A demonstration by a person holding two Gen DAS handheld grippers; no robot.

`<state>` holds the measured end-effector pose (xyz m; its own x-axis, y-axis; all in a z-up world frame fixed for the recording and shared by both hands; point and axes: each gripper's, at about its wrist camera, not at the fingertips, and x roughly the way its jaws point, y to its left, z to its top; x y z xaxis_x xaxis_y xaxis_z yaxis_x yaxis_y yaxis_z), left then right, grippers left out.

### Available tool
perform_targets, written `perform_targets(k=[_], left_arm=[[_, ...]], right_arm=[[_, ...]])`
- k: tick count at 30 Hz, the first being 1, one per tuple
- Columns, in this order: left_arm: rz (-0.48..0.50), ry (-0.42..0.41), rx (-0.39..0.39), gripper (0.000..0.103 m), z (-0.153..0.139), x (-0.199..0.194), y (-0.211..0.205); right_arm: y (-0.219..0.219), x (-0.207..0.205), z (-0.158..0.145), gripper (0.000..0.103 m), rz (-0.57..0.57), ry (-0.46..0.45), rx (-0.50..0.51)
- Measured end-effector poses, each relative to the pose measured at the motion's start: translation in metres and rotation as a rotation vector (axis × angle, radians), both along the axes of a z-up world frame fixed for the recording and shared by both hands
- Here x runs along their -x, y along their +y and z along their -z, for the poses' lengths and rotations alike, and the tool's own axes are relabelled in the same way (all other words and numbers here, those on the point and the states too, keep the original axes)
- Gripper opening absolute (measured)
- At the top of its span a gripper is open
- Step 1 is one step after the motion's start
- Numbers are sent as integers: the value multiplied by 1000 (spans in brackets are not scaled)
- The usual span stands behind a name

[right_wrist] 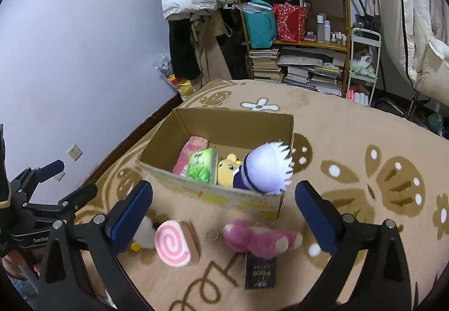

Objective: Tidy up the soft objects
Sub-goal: 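Move both tools back toward the white pompom and pink plush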

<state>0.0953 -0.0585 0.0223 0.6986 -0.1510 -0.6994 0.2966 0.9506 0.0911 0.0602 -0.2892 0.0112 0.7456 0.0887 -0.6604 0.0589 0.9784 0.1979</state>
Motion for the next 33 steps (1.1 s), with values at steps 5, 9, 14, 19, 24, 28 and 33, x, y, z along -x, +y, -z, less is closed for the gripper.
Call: perform_targets(k=[5,9,14,19,24,28,33], left_arm=[[-29,10,12,101,0,13,14],[-30,9,15,101,1,20,19],[-40,25,16,101,11,20,24],[-34,47,0,101,28,13,25],[0,111,35,101,52,-4,26],[-6,134,6,101,67,-16,22],[-17,153,-32,101,81,-27,17]], right_arm=[[12,22,-8,103,4,-23,17],[17,37,-4,103,16,-21,2],[16,43,5,103,33,-6,-13],[13,42,19,103,54,15,-15],[1,35,36,103,69,30,-56],[-5,27,57,103,81,67,-60],[-10,15,79,103,85,101,-88]])
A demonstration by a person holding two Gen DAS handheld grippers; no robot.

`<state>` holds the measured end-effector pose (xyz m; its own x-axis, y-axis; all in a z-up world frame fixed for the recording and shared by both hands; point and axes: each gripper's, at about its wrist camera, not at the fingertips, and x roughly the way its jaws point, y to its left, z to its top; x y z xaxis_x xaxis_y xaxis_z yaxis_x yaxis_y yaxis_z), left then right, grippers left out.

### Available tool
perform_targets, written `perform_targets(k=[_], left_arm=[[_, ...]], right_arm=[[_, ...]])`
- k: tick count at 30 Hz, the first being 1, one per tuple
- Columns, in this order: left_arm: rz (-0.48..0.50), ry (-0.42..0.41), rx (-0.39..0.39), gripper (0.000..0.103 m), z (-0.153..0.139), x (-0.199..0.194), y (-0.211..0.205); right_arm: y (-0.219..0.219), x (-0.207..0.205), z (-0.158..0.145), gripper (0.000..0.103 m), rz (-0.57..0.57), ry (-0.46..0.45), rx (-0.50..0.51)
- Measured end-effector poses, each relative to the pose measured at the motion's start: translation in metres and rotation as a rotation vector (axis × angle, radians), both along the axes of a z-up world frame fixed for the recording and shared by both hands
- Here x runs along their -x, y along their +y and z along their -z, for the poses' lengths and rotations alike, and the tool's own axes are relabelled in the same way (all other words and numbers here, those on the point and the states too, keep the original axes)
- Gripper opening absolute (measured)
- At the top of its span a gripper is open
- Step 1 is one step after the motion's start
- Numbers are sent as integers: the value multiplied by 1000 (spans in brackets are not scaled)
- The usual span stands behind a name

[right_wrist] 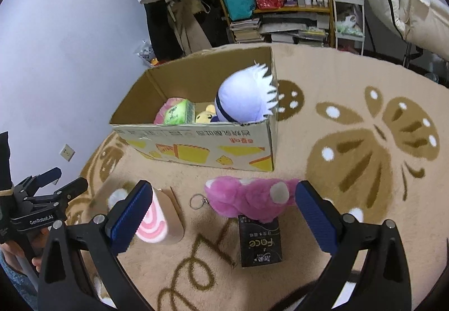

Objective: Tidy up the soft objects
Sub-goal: 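Move both tools back toward the white pompom and pink plush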

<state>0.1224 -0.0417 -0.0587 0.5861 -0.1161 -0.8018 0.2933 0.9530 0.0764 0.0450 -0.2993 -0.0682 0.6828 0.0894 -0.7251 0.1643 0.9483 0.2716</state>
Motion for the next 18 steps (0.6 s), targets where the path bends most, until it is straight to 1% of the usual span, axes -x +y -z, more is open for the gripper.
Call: perform_targets(k=[5,9,13,18], left_arm=[[5,31,-13,101,13,-7,-2],[10,54,-6,101,21,-11,-4],[9,80,-11,101,30,-15,-7],[24,92,-30,101,38,-16,-14]], right_arm=[[-1,-11,13,103,5,20,5],[-3,-18,22,103,14,34,7],[-7,-24,35,103,30,60,-22],[-11,-28,46,103,45,87,-30]])
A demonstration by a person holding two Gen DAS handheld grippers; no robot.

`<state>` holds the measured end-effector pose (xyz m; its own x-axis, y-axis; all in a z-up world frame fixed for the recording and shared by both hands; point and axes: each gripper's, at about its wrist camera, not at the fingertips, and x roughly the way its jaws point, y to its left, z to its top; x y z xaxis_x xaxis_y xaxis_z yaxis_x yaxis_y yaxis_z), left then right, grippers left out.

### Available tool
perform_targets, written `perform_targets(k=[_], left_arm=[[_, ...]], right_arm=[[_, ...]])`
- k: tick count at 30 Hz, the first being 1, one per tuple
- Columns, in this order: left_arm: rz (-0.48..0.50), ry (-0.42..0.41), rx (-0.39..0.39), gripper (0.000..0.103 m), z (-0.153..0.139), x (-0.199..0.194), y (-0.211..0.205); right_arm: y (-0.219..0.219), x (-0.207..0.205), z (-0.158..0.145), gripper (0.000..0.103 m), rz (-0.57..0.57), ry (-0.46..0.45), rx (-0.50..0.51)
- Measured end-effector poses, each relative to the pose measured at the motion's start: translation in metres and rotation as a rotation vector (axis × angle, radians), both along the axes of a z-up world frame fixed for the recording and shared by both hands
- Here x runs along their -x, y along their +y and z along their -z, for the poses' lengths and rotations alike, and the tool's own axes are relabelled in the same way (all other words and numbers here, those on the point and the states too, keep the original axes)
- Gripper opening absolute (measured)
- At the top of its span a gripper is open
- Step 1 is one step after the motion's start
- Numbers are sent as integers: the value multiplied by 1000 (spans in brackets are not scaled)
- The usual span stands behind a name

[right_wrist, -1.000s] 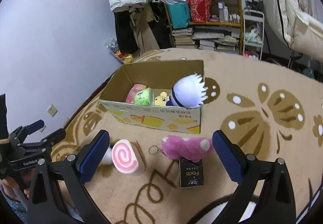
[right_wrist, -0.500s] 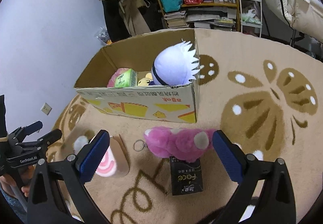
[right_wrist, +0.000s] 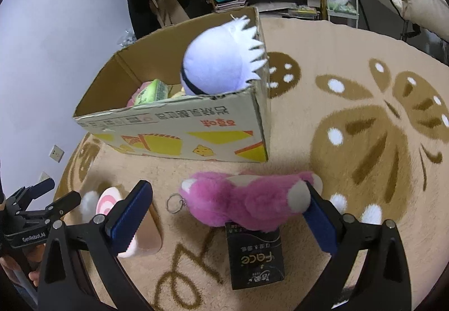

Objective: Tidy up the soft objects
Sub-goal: 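Move both tools back toward the white pompom and pink plush, then grasp the white pompom with left tool while right tool grasps the pink plush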

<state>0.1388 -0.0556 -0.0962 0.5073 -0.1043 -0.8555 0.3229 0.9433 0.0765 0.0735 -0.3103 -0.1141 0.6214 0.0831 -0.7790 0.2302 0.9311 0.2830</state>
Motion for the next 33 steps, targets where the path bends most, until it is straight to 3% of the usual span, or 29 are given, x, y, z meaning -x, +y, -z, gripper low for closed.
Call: perform_targets(k=[20,33], left_arm=[[40,92,-50,101,34,-3,-22],[19,101,-48,101,46,-9,-20]], right_arm=[[-13,-16,22,103,48,82,42],[-20,-21,27,103,68,67,11]])
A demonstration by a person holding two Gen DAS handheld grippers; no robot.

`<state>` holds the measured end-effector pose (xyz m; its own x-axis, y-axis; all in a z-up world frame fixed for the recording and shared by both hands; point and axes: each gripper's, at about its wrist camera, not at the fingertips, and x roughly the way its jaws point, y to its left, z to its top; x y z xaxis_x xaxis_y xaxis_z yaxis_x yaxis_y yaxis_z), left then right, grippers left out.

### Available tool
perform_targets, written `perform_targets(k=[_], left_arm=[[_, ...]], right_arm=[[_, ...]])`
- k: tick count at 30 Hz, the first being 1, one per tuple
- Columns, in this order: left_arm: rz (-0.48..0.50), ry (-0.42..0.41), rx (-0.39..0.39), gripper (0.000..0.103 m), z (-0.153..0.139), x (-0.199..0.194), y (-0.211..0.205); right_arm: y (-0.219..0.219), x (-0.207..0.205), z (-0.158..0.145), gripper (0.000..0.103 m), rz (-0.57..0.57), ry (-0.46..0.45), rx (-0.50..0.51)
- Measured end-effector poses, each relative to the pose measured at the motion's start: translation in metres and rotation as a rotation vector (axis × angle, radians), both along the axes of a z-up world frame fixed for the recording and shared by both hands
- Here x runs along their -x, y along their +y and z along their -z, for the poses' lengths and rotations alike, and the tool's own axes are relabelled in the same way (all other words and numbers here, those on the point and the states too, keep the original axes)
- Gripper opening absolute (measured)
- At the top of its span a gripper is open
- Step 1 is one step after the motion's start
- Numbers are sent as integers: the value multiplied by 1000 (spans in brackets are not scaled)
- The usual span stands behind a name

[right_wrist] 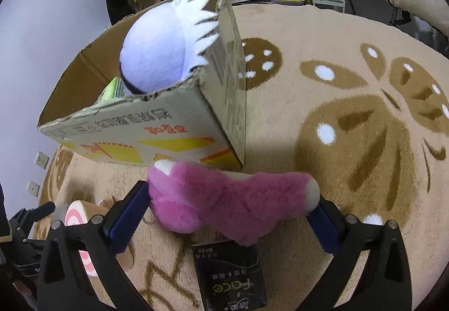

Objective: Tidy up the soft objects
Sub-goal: 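Grasp the white pompom with left tool while right tool grasps the pink plush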

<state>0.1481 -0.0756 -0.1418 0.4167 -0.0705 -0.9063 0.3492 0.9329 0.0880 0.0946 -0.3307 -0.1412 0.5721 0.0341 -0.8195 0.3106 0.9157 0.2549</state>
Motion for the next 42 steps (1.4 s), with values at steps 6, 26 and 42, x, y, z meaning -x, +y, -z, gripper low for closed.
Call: perform_targets(k=[6,26,42], left_arm=[[11,-7,2,93,1,0,-1],[37,76,112,37,2,5,-4],[-38,45,149,33,-9,3,11]], right_arm=[[-5,0,0,103,13,-10,-22],[0,4,3,103,17,-15,-15],[2,13,-20,67,15,-88,-8]])
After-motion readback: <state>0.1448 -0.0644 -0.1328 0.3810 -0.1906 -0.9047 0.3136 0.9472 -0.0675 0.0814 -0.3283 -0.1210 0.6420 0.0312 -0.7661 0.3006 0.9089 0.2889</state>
